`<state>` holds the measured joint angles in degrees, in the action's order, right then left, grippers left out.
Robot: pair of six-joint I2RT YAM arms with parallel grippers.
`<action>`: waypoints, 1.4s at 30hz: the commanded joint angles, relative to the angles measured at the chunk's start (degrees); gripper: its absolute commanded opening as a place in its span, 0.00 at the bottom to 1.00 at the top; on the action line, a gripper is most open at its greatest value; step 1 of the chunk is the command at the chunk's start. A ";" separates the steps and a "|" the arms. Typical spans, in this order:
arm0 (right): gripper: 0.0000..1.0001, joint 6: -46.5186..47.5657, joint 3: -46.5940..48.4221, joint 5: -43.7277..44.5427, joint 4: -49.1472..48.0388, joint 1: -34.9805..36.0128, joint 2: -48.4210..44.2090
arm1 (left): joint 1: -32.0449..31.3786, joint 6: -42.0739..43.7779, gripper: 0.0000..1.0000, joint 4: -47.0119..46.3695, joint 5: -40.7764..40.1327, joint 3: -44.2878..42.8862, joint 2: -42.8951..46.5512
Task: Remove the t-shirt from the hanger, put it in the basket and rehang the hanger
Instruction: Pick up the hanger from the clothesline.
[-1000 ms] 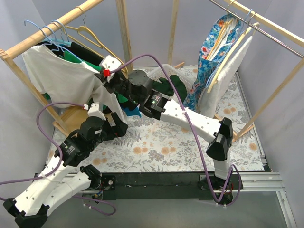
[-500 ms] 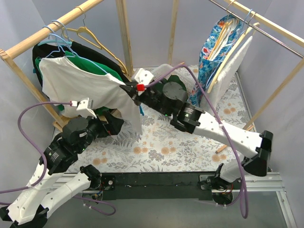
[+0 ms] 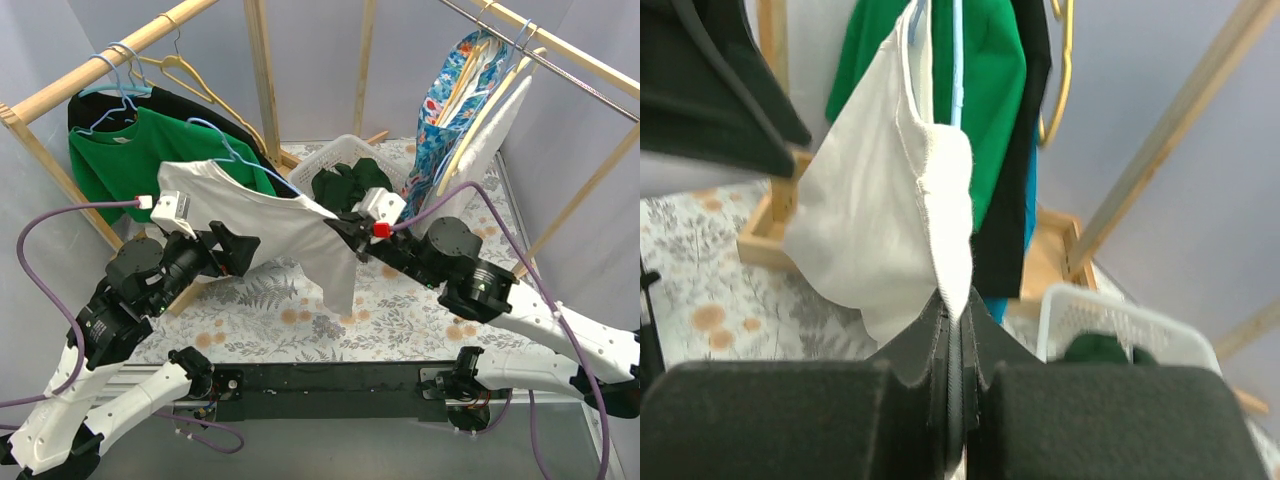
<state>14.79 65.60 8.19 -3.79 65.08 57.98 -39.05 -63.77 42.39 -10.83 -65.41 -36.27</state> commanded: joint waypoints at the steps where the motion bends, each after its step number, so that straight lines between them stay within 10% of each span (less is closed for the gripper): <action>1: 0.01 -2.21 -4.95 6.84 1.15 0.22 -8.56 | 0.38 3.56 0.98 -2.75 2.66 -2.44 0.06; 42: 0.01 3.33 2.08 5.89 2.11 0.22 -20.10 | 0.38 4.35 0.98 -8.46 1.33 -0.95 1.99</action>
<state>21.56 68.47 14.85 0.38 65.17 37.69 -39.05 -60.42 35.24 -10.09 -66.92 -34.30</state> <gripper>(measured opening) 0.089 0.981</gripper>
